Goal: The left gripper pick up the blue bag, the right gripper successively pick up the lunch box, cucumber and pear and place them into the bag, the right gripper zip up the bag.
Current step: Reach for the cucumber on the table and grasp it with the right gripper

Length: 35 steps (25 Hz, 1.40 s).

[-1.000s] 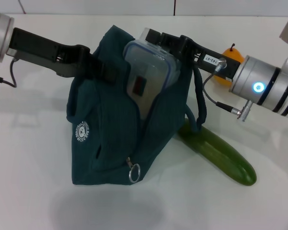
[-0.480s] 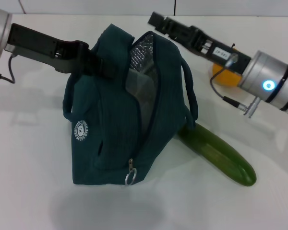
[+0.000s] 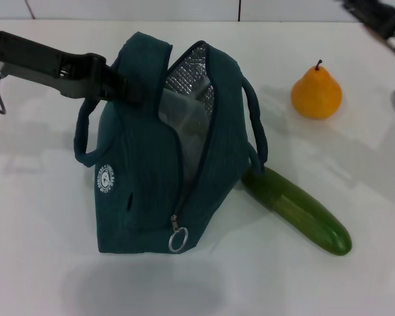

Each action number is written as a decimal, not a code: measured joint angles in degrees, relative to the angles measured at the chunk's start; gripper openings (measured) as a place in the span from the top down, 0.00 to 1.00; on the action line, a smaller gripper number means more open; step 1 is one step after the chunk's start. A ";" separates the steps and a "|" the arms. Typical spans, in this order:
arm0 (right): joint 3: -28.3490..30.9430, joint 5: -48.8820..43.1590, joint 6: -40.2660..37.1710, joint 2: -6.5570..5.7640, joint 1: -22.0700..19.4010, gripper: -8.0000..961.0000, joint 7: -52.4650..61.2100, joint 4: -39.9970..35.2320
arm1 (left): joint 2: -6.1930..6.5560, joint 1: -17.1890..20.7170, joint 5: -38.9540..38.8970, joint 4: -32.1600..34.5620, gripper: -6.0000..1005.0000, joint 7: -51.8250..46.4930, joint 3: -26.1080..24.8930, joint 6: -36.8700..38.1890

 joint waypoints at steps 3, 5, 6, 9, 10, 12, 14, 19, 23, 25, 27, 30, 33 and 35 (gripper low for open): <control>0.78 -5.01 -0.29 -3.49 -0.68 0.25 1.63 -0.92 | 0.11 0.09 0.00 0.17 0.95 -0.08 0.00 0.07; 0.94 -9.60 0.88 -5.81 0.09 0.25 5.02 -1.54 | 0.13 0.08 0.00 0.26 0.95 -0.19 0.00 0.09; 1.36 -12.00 1.46 -7.05 0.79 0.25 7.10 -1.87 | 0.14 0.05 0.00 0.29 0.95 -0.23 0.01 0.10; 5.15 -24.29 2.63 -10.59 3.43 0.25 16.13 -4.27 | 0.17 -0.11 0.00 0.30 0.95 -0.25 0.00 0.10; 7.41 -29.98 3.28 -11.66 4.04 0.25 20.21 -6.38 | 0.18 -0.13 0.00 0.30 0.95 -0.24 0.01 0.11; 12.20 -41.94 5.16 -13.20 4.81 0.25 28.31 -11.68 | 0.19 -0.14 0.00 0.34 0.95 -0.23 0.01 0.11; 20.47 -61.44 7.10 -13.65 5.31 0.25 40.48 -21.22 | 0.19 -0.12 0.01 0.39 0.95 -0.20 0.00 0.11; 39.71 -101.89 -3.23 -9.14 9.41 0.25 60.49 -37.21 | 0.20 -0.48 0.07 0.39 0.95 -0.23 0.03 0.11; 46.66 -122.37 -16.89 -5.02 17.02 0.25 66.60 -43.14 | 0.19 -0.60 0.13 0.39 0.95 -0.25 0.01 0.02; 47.57 -127.52 -21.32 -3.37 19.45 0.25 67.49 -44.66 | 0.19 -0.60 0.15 0.39 0.95 -0.25 0.04 -0.02; 47.45 -131.29 -24.54 -1.67 21.35 0.25 67.80 -45.55 | 0.19 -0.70 0.23 0.38 0.95 -0.26 0.05 -0.06; 46.41 -135.73 -26.74 0.67 23.22 0.25 67.98 -45.65 | 0.19 -1.09 0.38 0.38 0.95 -0.29 0.03 -0.09; 43.85 -138.26 -26.66 2.35 23.70 0.25 67.94 -44.95 | 0.17 -1.59 0.50 0.28 0.95 -0.34 0.11 -0.23; 40.55 -138.63 -25.22 3.18 23.48 0.25 67.80 -44.47 | 0.10 -1.73 0.50 0.25 0.95 -0.33 0.08 -0.30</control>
